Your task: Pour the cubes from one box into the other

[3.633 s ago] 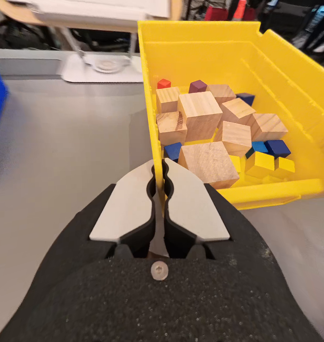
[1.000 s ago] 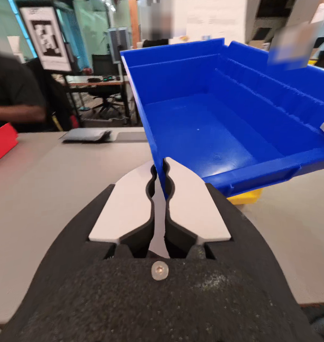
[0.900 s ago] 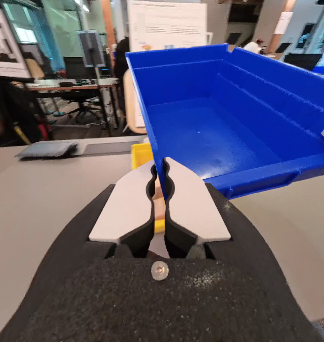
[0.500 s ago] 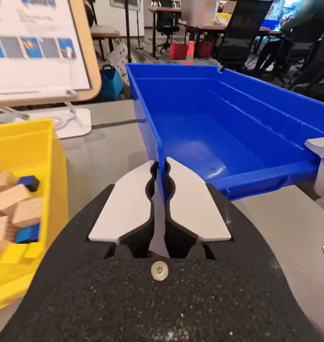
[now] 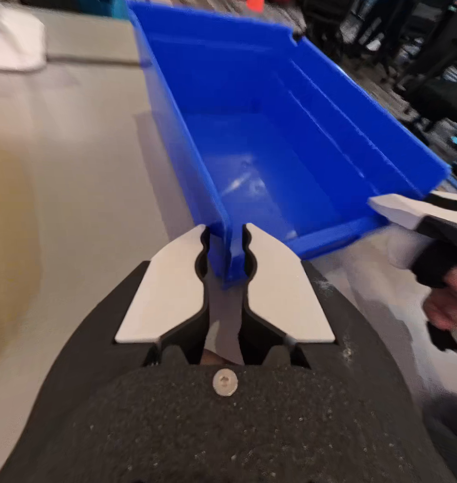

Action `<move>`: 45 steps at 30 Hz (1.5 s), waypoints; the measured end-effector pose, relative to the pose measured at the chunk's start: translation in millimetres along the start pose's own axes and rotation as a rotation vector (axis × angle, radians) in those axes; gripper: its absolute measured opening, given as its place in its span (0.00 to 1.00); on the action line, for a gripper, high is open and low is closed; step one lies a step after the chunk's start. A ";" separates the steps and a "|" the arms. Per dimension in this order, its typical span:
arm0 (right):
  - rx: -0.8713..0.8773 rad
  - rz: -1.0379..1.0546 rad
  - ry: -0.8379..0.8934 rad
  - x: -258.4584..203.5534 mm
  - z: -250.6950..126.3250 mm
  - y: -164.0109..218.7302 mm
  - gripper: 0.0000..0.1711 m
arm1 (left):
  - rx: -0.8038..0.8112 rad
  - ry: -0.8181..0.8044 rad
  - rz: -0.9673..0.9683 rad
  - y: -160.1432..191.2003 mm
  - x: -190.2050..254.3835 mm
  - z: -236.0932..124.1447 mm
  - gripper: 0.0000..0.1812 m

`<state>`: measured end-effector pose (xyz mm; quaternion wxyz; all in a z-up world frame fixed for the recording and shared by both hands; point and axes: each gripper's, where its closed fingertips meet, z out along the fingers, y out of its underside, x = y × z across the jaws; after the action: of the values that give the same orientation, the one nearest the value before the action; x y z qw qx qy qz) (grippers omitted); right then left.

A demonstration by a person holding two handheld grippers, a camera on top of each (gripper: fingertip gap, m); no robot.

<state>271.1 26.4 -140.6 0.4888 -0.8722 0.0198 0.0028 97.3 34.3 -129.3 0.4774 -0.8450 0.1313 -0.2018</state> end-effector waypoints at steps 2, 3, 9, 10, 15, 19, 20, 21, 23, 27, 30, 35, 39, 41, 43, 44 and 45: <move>-0.012 0.048 -0.027 -2.5 3.4 5.8 0.20 | -0.013 0.035 0.011 5.6 0.9 -4.4 0.13; -0.004 0.036 -0.032 -2.6 -0.2 3.2 0.23 | -0.016 0.041 0.017 5.4 -1.4 -9.8 0.13; 0.295 -0.193 0.134 -22.7 -66.7 -71.7 0.25 | 0.062 0.096 0.130 -35.1 -51.7 -100.4 0.23; 0.318 -0.227 0.089 -48.3 -71.9 -78.1 0.25 | 0.079 0.077 0.123 -41.0 -73.5 -119.3 0.24; 0.257 -0.204 -0.398 -251.6 -68.9 -47.3 0.31 | 0.160 -0.146 -0.038 -50.2 -209.6 -195.9 0.28; 0.164 -0.259 -0.385 -345.9 -42.3 -14.8 0.32 | 0.163 -0.371 -0.011 -28.3 -296.9 -210.2 0.30; 0.159 -0.264 -0.351 -354.2 -35.1 -15.4 0.32 | 0.147 -0.383 -0.008 -21.7 -307.2 -203.8 0.30; 0.154 -0.278 -0.306 -357.6 -25.6 -15.7 0.32 | 0.117 -0.395 0.001 -14.2 -316.0 -194.8 0.29; 0.095 -0.259 -0.214 -357.0 -2.1 -10.6 0.31 | 0.081 -0.418 -0.024 -4.2 -332.0 -179.6 0.26; 0.067 -0.142 -0.158 -347.1 18.7 -12.8 0.02 | 0.079 -0.316 -0.049 -0.4 -328.1 -160.0 0.03; 0.062 -0.086 -0.129 -346.8 20.9 -13.7 0.01 | 0.037 -0.338 0.039 0.4 -327.9 -160.8 0.03; 0.123 -0.137 -0.137 -389.1 2.5 -24.4 0.02 | 0.132 -0.300 -0.112 -18.3 -362.1 -183.7 0.02; 0.175 -0.188 -0.175 -454.3 -7.9 -36.6 0.03 | 0.221 -0.373 -0.121 -41.8 -413.0 -227.2 0.02; 0.201 -0.190 -0.198 -489.2 -9.8 -41.9 0.03 | 0.255 -0.418 -0.118 -46.2 -441.3 -249.2 0.02; 0.230 -0.211 -0.194 -522.0 -12.8 -47.0 0.03 | 0.266 -0.454 -0.114 -44.4 -469.2 -267.1 0.01; 0.236 -0.197 -0.208 -537.4 -13.3 -48.2 0.03 | 0.264 -0.460 -0.111 -41.6 -482.7 -273.9 0.01; 0.233 -0.179 -0.226 -551.4 -12.5 -47.9 0.03 | 0.262 -0.457 -0.120 -37.9 -495.2 -279.0 0.01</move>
<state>-278.2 58.3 -79.9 0.5838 -0.8022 -0.1127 0.0552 -469.6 48.6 -74.4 0.5871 -0.8060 -0.0572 -0.0491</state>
